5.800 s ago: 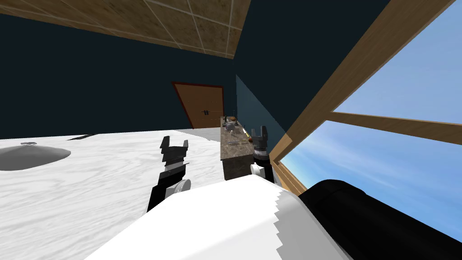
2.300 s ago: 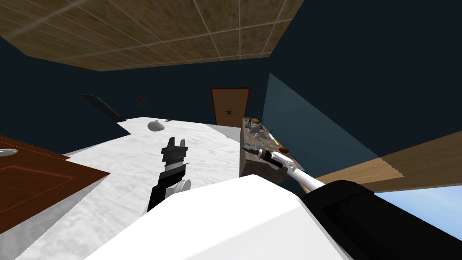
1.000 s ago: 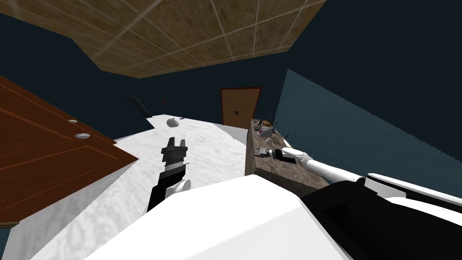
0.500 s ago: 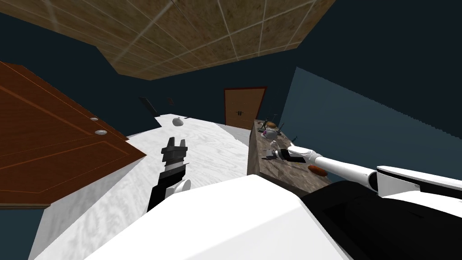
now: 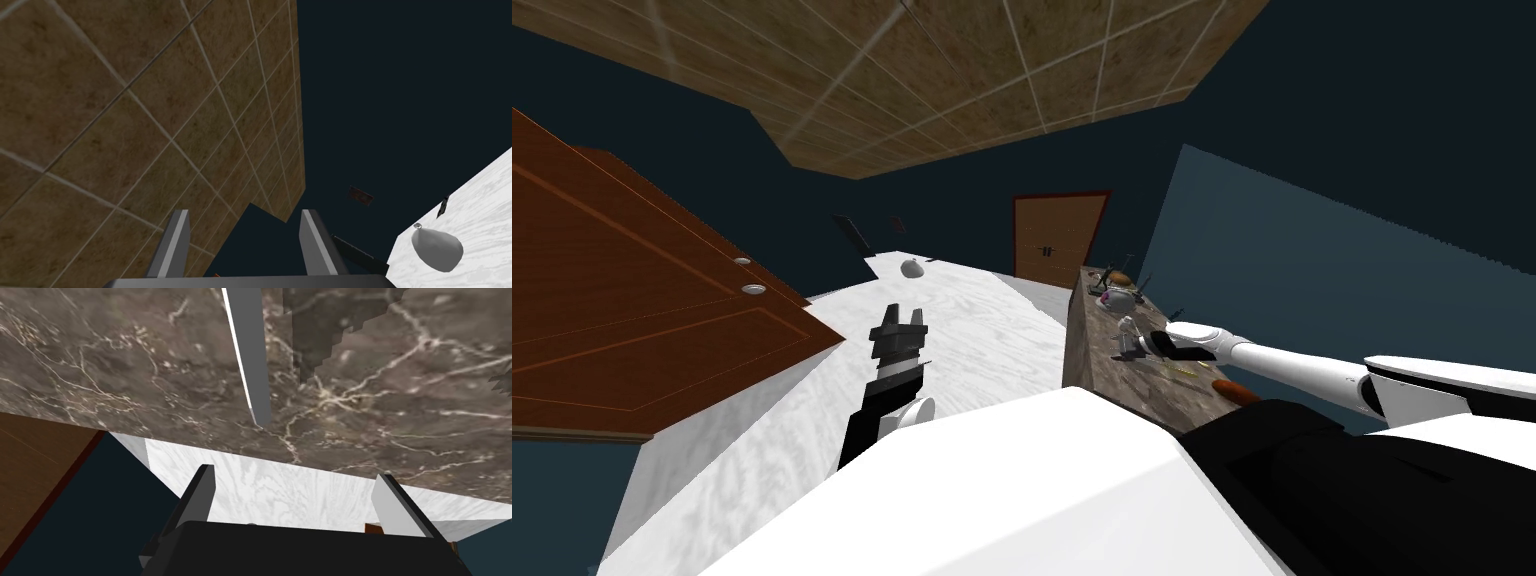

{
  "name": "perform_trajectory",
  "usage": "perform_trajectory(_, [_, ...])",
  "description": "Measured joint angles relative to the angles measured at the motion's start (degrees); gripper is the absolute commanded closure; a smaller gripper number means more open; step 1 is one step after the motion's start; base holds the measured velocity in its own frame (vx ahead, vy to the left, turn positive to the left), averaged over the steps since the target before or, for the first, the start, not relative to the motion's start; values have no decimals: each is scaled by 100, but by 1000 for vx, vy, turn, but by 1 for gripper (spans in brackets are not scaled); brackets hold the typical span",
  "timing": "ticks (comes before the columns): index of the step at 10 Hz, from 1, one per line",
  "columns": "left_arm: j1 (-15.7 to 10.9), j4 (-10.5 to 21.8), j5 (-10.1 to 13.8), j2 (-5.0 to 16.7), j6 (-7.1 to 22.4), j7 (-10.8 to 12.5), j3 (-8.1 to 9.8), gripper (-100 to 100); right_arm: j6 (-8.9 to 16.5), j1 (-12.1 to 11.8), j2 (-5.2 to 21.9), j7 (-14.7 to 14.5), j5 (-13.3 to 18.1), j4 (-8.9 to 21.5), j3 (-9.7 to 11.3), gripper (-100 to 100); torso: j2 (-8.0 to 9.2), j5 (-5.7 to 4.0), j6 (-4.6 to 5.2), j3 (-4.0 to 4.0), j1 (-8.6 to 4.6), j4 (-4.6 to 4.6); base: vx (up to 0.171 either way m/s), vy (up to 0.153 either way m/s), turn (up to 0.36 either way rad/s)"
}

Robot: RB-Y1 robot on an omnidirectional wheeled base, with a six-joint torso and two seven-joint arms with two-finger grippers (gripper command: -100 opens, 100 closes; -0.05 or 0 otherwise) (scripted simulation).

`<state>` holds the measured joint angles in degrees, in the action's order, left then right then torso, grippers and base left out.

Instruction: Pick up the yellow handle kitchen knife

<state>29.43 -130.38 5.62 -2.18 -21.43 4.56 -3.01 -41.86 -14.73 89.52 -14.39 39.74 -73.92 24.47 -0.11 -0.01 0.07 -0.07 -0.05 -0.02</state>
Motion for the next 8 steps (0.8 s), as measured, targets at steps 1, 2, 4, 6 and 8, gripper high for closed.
perform_trajectory(1, [0,0,0,0,0,0,0,0,-38,36,6,-47,61,133,68,-100,3,-2,1,1,1,0,40,-20,62])
perform_trajectory(2, [0,0,0,0,0,0,0,0,-115,106,2,-103,187,346,204,-100,4,-2,0,2,-2,1,52,-24,87])
perform_trajectory(4, [0,0,0,0,0,0,0,0,-262,320,51,-84,564,749,588,-100,-2,-5,1,-1,-11,-1,51,-44,40])
perform_trajectory(6, [0,0,0,0,0,0,0,0,-301,38,307,-199,464,779,601,-100,5,-2,1,3,-5,1,44,-35,31])
perform_trajectory(8, [0,0,0,0,0,0,0,0,-451,6,335,-324,607,1075,808,-100,1,-4,1,1,-10,0,58,-60,21])
